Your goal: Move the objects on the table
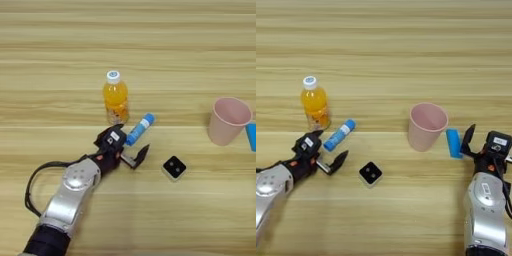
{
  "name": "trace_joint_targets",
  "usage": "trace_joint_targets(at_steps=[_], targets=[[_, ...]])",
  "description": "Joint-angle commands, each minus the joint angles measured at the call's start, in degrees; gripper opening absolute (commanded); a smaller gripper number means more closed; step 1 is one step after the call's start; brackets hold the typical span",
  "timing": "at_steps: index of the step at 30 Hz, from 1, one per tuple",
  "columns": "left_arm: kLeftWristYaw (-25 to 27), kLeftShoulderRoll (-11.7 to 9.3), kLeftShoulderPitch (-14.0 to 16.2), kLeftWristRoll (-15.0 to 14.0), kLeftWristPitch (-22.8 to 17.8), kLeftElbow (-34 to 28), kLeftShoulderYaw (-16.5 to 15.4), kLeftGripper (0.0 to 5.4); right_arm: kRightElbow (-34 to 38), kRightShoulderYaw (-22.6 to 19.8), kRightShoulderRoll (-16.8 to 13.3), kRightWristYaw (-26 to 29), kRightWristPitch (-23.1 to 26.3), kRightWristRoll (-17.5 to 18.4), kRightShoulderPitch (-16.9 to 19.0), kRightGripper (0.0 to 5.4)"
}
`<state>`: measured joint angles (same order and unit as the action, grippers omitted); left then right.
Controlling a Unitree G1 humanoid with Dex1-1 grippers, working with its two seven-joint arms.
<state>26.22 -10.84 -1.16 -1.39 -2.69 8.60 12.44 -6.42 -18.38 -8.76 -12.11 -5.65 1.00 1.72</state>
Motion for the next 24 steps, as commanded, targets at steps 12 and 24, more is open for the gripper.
trace_joint_targets(at_steps=[12,24], targets=[[2.62,-6.62,6.32,-2.11,-4.66,-7.33,-4.72,5.37,0.09,-0.04,0.18,-0.35,0.42,-0.27,-0.46,5.40],[-1.06,-9.53,4.80,-2.18,-4.61,-1.07,-11.36,5.37,0.22,-0.07,0.23,-0.59,0.35,-0.35,-0.59,5.40]])
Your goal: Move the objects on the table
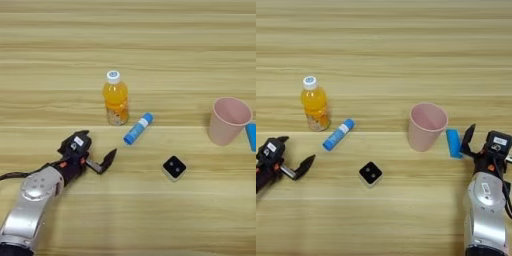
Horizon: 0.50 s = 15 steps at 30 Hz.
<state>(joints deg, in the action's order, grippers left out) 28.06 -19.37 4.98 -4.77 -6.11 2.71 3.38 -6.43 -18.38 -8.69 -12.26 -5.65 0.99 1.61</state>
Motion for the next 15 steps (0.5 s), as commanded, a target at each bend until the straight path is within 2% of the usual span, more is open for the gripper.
trace_joint_targets(at_steps=[1,7,10,15], targets=[[-3.65,-0.70,-2.15,0.89,-0.79,5.87,-3.24,5.37,0.36,-0.07,0.17,-0.45,0.38,-0.35,-0.42,5.40],[-8.82,2.47,-6.87,-0.57,5.17,11.12,-7.28,5.37,1.13,-0.28,0.16,-0.32,-0.16,-0.15,-0.11,5.40],[-10.00,5.09,-9.46,-2.54,10.74,13.91,-8.96,5.37,1.44,-0.53,0.08,-0.32,-0.50,-0.01,0.03,5.40],[-11.96,8.08,-15.16,-4.29,19.68,22.24,-11.82,5.37,1.57,-0.80,-0.13,0.13,-1.49,0.21,0.20,5.40]])
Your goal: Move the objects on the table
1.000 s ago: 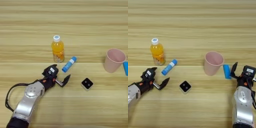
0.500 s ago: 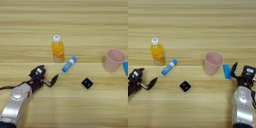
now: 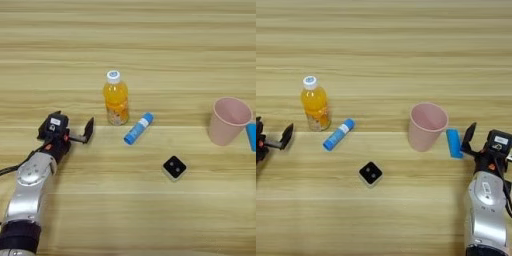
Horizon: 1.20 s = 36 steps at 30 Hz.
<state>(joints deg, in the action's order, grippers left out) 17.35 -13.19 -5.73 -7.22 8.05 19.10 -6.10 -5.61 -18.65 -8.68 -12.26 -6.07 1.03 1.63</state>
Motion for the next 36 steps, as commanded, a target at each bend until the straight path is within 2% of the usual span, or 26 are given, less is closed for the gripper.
trace_joint_targets(at_steps=[1,2,4,6,9,16,19,21,23,27,36], targets=[[-1.98,2.20,-6.10,-1.84,7.74,8.39,-3.08,5.37,0.93,-0.48,-0.28,0.20,-1.79,-0.07,0.30,5.40],[-2.42,2.34,-7.42,-1.61,10.05,10.48,-3.47,5.37,1.18,-0.50,-0.35,0.33,-2.48,-0.14,0.42,5.40],[-3.95,2.64,-9.93,-1.46,12.09,14.32,-4.46,5.37,1.79,-0.40,-0.71,0.19,-4.07,-1.06,0.77,5.40],[-4.82,2.74,-11.19,-0.67,14.48,16.35,-4.52,5.37,2.45,-0.28,-0.86,0.28,-5.39,-1.55,1.11,5.40],[-5.47,3.17,-12.41,-1.15,16.90,18.73,-5.28,5.37,2.33,-0.62,-1.00,0.66,-6.26,-1.29,1.31,5.40],[-7.37,2.60,-12.83,-1.40,20.51,18.94,-7.12,5.37,0.62,-1.95,-1.67,1.74,-8.02,-0.05,1.48,5.40],[-8.36,2.31,-12.86,-1.54,20.37,19.41,-7.76,5.37,0.58,-1.75,-1.67,2.27,-8.47,-0.25,1.60,5.40],[-10.13,2.20,-12.47,-1.84,19.07,18.77,-8.73,5.37,0.78,-1.54,-1.92,2.53,-9.05,-0.62,1.69,5.40],[-11.29,2.74,-10.74,-1.86,17.97,17.63,-8.99,5.37,1.34,-1.09,-1.99,3.04,-9.41,-0.87,1.79,5.40],[-12.48,4.50,-7.81,-0.68,16.77,14.39,-7.58,5.37,2.92,0.28,-1.67,4.03,-7.29,-1.49,2.53,5.40],[-13.85,6.93,-3.59,0.20,13.00,8.64,-5.28,5.37,3.30,-0.53,-2.95,4.99,-5.54,-0.82,2.97,5.40]])
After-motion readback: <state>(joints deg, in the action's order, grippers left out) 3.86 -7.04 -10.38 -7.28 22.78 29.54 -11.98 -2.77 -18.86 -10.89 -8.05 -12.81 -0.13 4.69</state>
